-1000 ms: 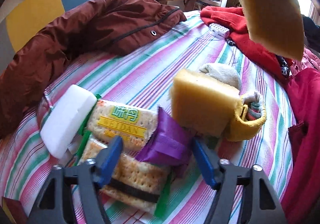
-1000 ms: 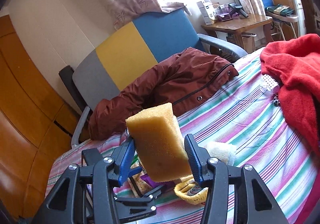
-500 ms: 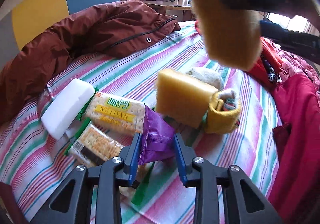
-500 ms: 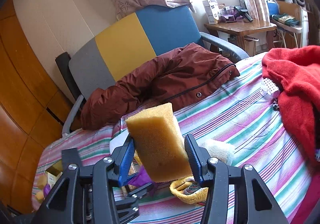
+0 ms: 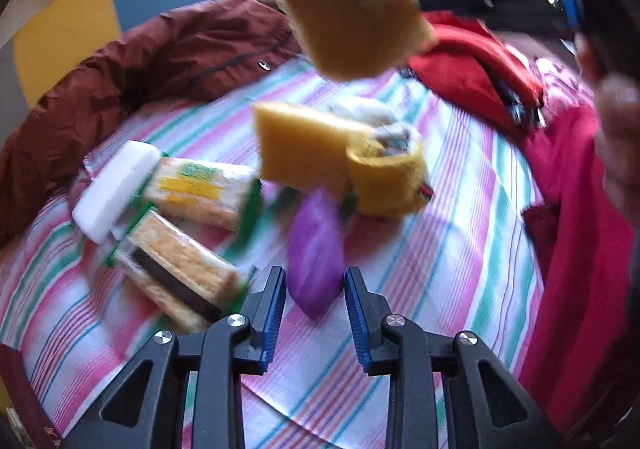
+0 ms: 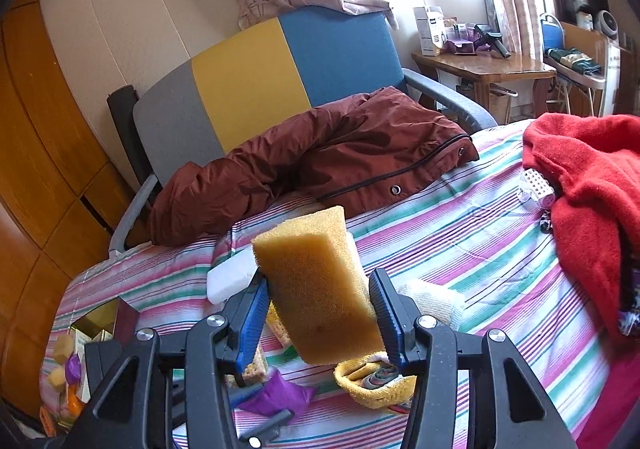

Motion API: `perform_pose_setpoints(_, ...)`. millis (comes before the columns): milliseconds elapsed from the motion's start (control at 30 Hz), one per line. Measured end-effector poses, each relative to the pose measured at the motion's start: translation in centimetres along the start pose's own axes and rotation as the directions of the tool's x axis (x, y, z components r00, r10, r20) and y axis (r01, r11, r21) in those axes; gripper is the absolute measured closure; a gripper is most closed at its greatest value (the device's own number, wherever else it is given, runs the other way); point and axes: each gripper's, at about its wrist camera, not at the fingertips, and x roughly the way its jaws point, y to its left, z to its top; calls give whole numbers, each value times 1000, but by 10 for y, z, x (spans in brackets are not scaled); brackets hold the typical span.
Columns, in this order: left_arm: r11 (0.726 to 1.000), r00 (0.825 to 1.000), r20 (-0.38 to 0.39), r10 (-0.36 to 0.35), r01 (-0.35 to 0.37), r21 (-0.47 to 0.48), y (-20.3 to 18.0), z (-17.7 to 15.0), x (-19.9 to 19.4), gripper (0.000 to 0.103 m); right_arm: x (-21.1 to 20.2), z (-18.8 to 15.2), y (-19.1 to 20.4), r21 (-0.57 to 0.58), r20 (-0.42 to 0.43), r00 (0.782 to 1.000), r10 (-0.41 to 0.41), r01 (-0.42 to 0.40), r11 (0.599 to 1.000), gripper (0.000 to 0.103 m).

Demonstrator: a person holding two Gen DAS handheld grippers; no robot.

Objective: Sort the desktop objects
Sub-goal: 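Grasp the purple packet with the left tool while the right tool holds the sponge, then carry the purple packet and yellow sponge over the gold tray with both tools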

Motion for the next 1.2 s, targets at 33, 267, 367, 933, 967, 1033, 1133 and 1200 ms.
perform_pose_setpoints(33,1000,1000,1,16,-16,16,-4,-1,2,73,1,0,-1,2,-2,1000,-3,3,1000,51)
perform_pose_setpoints(267,999,1000,13,-24,25,-40,-1,-11,-3,76,1,2,-4,15,1,1000,-5,5,1000,51)
perform_pose_setpoints(367,988,997,44,-61,67,-142,17,-20,-19,76,0,3,-5,16,7,1000,9,-9,1000,51)
perform_pose_setpoints(933,907,976,188,108,-19,-421,91,-132,-168,75,15,-23,54,-214,-122,981,153,-177,961,54)
perform_pose_setpoints(967,895,973,190,130,-33,-444,97,-143,-177,75,16,-26,61,-233,-132,978,159,-187,954,54)
perform_pose_setpoints(1033,872,967,187,175,-64,-485,107,-164,-194,75,18,-34,72,-254,-160,970,184,-221,942,54)
perform_pose_setpoints(1133,830,955,164,247,-120,-545,122,-198,-214,75,18,-45,94,-280,-195,956,221,-270,921,54)
perform_pose_setpoints(1200,800,950,144,277,-145,-582,131,-216,-220,75,16,-53,113,-292,-222,940,261,-319,902,54)
